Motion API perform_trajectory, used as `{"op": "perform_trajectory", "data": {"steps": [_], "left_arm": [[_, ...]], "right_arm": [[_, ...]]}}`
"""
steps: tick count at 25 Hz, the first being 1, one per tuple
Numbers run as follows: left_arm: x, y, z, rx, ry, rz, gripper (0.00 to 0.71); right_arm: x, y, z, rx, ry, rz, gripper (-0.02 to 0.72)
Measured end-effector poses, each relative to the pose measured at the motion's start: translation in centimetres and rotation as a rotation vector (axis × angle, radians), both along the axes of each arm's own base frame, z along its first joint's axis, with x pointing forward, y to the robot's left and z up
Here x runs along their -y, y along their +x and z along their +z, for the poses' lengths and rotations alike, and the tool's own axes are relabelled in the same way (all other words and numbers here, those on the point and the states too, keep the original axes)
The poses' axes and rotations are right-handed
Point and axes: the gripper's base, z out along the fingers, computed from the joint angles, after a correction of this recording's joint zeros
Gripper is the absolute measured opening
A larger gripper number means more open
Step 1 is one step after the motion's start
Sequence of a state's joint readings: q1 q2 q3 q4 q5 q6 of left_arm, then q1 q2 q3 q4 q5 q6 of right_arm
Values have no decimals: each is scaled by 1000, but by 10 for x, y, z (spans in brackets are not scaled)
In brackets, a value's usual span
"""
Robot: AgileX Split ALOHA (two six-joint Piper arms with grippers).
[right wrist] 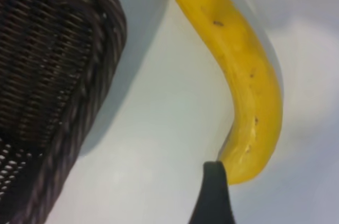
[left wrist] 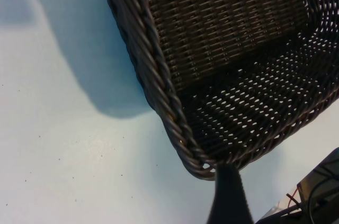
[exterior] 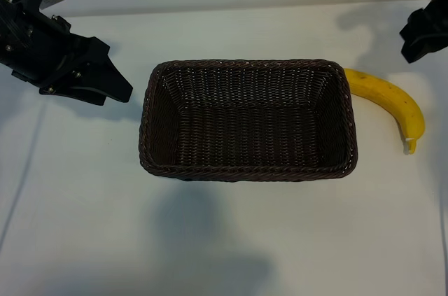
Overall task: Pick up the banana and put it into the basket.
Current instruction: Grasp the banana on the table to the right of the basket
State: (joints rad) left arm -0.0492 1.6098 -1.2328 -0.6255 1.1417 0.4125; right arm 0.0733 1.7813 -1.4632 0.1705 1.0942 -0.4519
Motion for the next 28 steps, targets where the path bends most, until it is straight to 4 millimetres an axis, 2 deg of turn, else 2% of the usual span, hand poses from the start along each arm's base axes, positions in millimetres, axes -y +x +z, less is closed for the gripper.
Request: {"op": "perform_trajectory", "data": {"steps": [11,21,28], "left_arm": [[0,0,0,13,1,-16,526],[0,1,0,25,3,-10,526],[0,2,0,33,4,-5,526]], "right_arm": [[0,23,-42,-16,-19,-11,582],[0,31,-71,-70,-26,-6,582],[-1,30,-75,-90,-33,82,582]]}}
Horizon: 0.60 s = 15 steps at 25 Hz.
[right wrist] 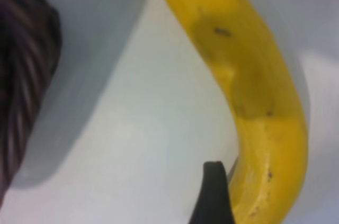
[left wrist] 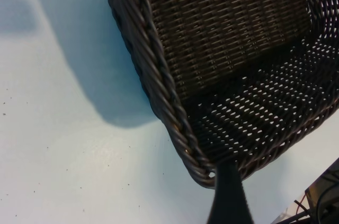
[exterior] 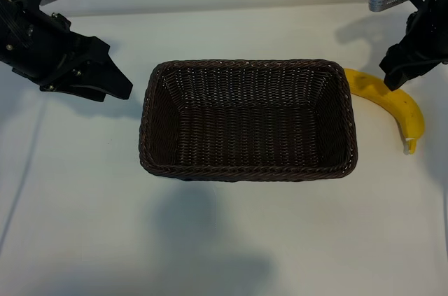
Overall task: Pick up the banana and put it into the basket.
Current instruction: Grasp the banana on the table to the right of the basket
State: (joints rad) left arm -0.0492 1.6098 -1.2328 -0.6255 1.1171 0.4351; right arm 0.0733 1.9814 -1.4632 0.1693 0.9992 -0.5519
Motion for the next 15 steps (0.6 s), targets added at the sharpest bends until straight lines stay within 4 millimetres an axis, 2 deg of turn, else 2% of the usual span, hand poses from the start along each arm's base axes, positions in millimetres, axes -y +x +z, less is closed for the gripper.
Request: {"op": "perform_trajectory", "data": {"steps": [5,9,15], "left_arm": [[0,0,0,2,0,-1,526],[0,0,0,5,1,1,526],[0,1,0,7,1,1,526]], "right_arm": [[-2,0,0,20,12,110,582],[-5,1,-1,28,32,133,582],[-5,6,-32,-41,32,139,582]]}}
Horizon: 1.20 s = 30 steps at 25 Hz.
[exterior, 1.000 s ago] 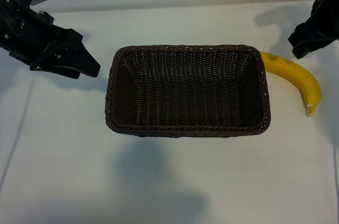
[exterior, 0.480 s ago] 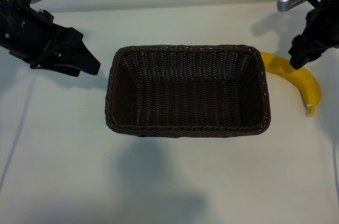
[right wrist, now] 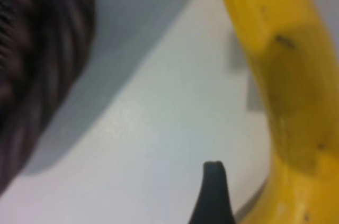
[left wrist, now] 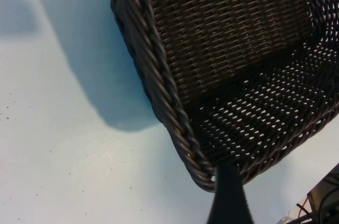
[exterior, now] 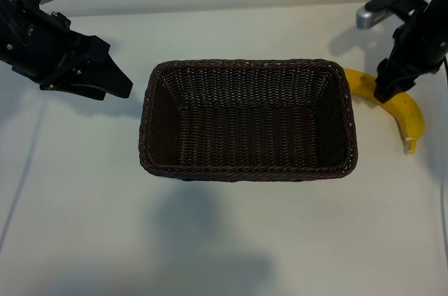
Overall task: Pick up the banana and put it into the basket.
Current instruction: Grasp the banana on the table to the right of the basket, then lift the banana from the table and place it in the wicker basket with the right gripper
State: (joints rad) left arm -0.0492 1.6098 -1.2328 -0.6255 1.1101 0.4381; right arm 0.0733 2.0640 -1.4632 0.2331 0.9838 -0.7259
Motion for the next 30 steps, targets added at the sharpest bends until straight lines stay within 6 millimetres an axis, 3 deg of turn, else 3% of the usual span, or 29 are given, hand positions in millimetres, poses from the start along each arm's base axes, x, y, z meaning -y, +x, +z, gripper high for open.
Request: {"op": "perform_trajectory", "data": {"steps": [6,15,18,20,30], "left_arm": [[0,0,0,1,0,1,526],[0,0,0,1,0,1,526],[0,0,0,1,-5,2,526],[1,0,1,0,-14,5,526],[2,0,1,0,-21,6,526]], "right_arm": [[0,3,-26,-49,-8,3,582],[0,3,-28,-49,-1,-3,580],[0,3,-28,-49,-1,-3,528],[-1,3,-28,-51,-1,-3,419],[-1,3,-27,-54,1,-8,420]]}}
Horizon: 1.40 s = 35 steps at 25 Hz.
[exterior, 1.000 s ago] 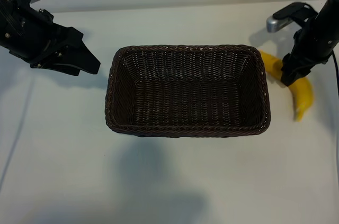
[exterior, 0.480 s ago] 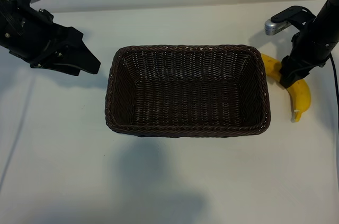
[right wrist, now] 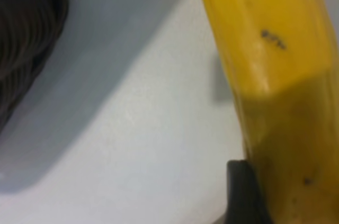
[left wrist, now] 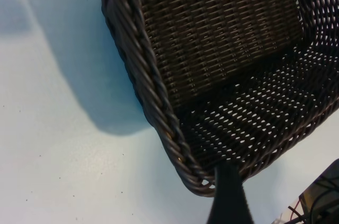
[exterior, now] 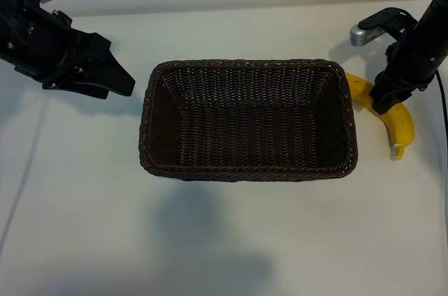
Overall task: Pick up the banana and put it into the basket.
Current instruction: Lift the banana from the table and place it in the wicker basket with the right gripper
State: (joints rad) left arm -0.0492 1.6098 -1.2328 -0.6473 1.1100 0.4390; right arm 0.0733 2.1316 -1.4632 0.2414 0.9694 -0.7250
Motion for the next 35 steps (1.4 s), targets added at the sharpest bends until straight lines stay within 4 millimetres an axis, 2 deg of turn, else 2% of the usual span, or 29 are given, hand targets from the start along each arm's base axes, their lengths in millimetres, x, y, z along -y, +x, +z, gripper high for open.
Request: {"op": "perform_trajectory", "data": {"steps": [4,12,26,29,35], "left_arm": [[0,0,0,0,0,0,526],[0,0,0,-1,0,-1,526],[0,0,0,0,0,-3,526],[0,0,0,0,0,-3,526],[0,0,0,1,0,-5,526]], "right_arm": [[0,-1,6,0,-1,-1,420],[0,4,76,93,1,-12,420],[5,-25,156,191,-19,-49,420],[6,-28,162,203,-15,-66,420],[5,-28,163,201,-11,-81,420]]}}
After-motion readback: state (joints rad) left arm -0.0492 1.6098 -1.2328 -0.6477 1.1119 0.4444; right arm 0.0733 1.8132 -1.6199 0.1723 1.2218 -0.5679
